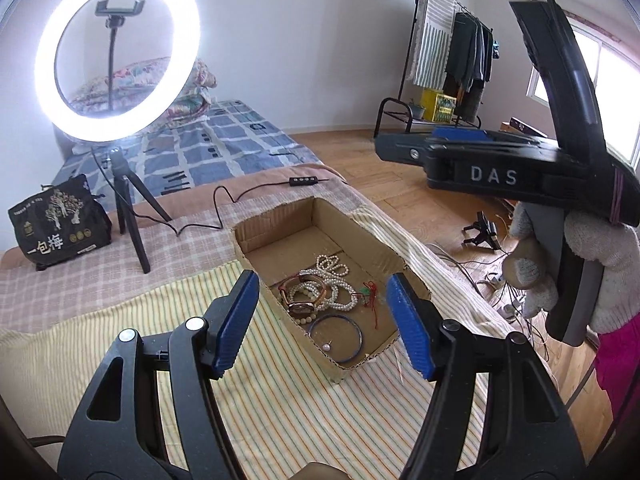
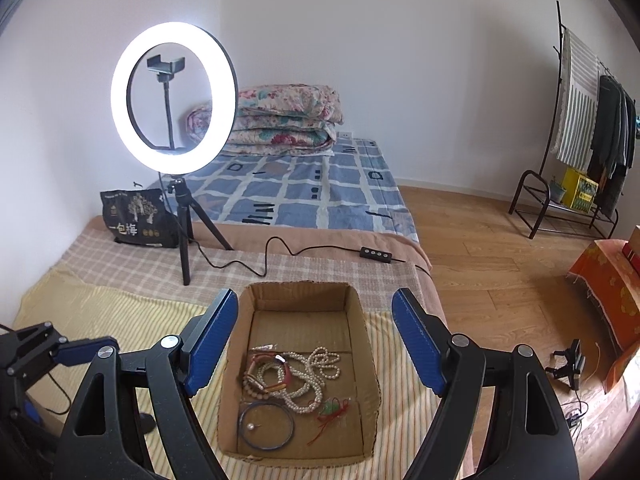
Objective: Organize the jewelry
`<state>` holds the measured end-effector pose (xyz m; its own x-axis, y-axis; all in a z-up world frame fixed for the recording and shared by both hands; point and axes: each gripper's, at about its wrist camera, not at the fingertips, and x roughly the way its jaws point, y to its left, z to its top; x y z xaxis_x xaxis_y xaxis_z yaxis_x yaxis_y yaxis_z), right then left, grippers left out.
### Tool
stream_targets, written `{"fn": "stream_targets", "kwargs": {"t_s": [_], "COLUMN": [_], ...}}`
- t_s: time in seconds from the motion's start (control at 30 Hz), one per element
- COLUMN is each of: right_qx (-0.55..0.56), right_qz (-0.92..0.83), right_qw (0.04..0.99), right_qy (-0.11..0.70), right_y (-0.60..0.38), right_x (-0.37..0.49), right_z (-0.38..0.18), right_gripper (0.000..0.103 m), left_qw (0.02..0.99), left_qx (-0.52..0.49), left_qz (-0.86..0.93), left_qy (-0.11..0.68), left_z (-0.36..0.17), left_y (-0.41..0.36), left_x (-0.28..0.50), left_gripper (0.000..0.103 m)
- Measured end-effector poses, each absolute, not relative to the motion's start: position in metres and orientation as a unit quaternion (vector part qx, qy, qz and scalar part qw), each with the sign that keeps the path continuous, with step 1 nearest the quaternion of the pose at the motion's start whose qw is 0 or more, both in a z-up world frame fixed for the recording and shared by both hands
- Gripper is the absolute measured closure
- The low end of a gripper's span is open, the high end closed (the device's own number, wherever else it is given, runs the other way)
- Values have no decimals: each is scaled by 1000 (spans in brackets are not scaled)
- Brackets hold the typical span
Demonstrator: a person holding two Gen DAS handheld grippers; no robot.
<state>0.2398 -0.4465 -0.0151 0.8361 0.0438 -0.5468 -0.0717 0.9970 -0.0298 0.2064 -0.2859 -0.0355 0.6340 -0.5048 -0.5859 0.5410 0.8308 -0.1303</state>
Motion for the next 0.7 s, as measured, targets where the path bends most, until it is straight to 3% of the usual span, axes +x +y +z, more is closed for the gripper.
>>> {"fn": "stream_targets", "kwargs": {"t_s": [0.2,0.27,0.4,0.53,0.7], "right_qx": [-19,-14,-1,16,14], "right_qz": [23,15,3,-10,-30], "right_qw": [961,962,963,962,962], "right_qy": [275,272,269,272,271], "right_y": [-443,-443,-442,-442,-439], "right_x": [208,196,172,148,120], "right_z": [-1,2,3,2,-2], "right_gripper": [23,21,19,19,18], "left_qw": [914,917,924,929,933], "left_qx": [32,30,32,26,23], "left_qz": [-281,-279,-273,-266,-259], "left_qy": [291,282,266,254,250], "left_z": [-14,-7,5,15,20], "left_y": [-266,-259,-246,-233,-222], "left_x": [181,172,153,134,118], "left_gripper": [33,25,23,10,8]}}
